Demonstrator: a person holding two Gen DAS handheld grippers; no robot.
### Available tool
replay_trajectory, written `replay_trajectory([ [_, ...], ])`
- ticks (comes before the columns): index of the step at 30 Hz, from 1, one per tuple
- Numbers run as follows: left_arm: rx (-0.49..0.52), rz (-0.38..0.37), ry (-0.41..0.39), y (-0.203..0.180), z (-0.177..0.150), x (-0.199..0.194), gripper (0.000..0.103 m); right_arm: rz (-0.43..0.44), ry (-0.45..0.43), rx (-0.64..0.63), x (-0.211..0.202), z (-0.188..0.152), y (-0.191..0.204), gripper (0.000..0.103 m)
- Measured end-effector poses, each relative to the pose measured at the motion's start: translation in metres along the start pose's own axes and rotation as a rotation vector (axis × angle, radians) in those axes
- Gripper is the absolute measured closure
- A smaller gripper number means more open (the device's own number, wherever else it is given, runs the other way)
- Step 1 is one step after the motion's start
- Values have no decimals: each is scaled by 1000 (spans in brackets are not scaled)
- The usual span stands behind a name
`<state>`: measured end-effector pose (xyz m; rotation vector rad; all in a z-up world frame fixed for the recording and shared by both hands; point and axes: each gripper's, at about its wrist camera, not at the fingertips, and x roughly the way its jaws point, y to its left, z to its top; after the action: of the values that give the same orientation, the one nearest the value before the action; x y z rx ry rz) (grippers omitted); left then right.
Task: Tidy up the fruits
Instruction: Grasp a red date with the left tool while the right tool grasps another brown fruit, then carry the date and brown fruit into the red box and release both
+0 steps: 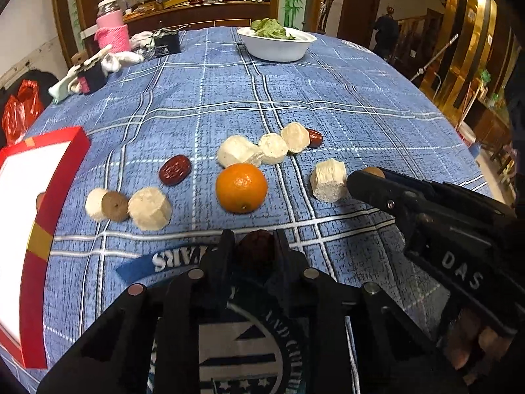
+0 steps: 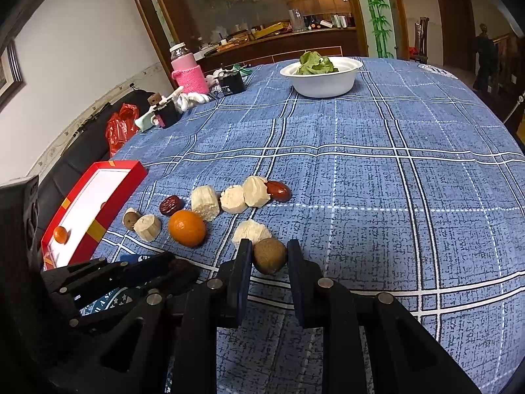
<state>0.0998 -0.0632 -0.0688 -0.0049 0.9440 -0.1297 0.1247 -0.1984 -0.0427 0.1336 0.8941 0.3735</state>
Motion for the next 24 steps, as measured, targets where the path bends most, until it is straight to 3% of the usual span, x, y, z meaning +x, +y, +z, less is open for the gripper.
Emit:
replay_trajectory([
  [3, -31, -15, -17, 8, -4, -10, 82, -4, -5, -5, 0, 0, 1, 81],
  [24, -246, 139, -201, 82, -25, -72, 82, 8, -7, -91, -11, -14, 50, 81],
])
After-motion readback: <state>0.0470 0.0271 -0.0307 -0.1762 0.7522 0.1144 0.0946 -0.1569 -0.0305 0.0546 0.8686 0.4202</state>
